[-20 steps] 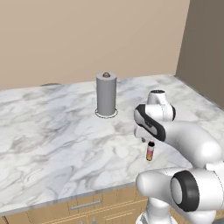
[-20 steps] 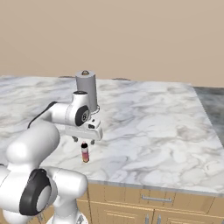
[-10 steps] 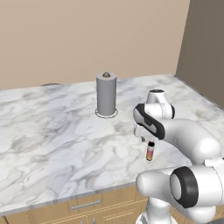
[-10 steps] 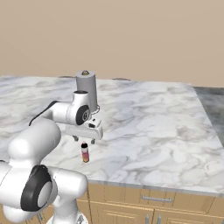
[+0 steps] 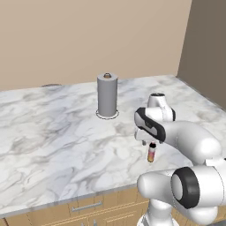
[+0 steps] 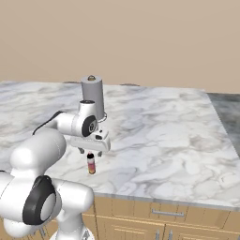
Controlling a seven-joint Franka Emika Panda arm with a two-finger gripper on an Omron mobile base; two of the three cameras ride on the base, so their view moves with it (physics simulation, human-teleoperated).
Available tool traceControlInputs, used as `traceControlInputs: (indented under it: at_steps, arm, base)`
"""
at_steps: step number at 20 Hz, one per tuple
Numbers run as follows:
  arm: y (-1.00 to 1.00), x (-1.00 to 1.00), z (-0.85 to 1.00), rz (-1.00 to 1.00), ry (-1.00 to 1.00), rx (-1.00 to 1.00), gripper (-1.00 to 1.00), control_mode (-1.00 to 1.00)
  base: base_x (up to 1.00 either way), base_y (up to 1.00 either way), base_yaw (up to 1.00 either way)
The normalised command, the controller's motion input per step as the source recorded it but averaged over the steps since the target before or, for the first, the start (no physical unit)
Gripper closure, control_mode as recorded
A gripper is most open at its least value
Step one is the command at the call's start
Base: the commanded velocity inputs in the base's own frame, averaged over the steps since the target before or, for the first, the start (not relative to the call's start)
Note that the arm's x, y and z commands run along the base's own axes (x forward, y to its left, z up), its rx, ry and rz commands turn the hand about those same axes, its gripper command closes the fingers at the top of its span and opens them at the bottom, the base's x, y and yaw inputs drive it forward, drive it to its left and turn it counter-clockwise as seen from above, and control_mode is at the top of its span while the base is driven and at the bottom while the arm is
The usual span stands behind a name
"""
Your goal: Place the large bottle from the dining counter next to the other large bottle outside the sink, and place the small bottle from the dining counter next to the other small bottle inside the sink.
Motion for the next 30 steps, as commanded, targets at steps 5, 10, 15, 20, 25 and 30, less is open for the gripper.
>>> traceControlInputs:
  at_steps: [5, 10, 15, 20, 25, 30]
  arm:
    - [0.00, 0.00, -0.01, 0.00, 0.00, 0.00, -1.00, -1.00]
    - [0.00, -0.04, 0.00, 0.00, 0.00, 0.00, -1.00, -1.00]
    - [0.00, -0.08, 0.00, 0.00, 0.00, 0.00, -1.00, -1.00]
    - [0.00, -0.03, 0.00, 0.00, 0.00, 0.00, -1.00, -1.00]
    - [0.00, 0.00, -0.04, 0.00, 0.00, 0.00, -1.00, -1.00]
    - [0.00, 0.00, -0.13, 0.00, 0.00, 0.00, -1.00, -1.00]
  base:
    - [0.00, 0.00, 0.00]
    - [0.00, 0.00, 0.00]
    - [0.00, 0.00, 0.00]
    - [0.00, 0.00, 0.00]
    - [0.00, 0.00, 0.00]
    - [0.00, 0.00, 0.00]
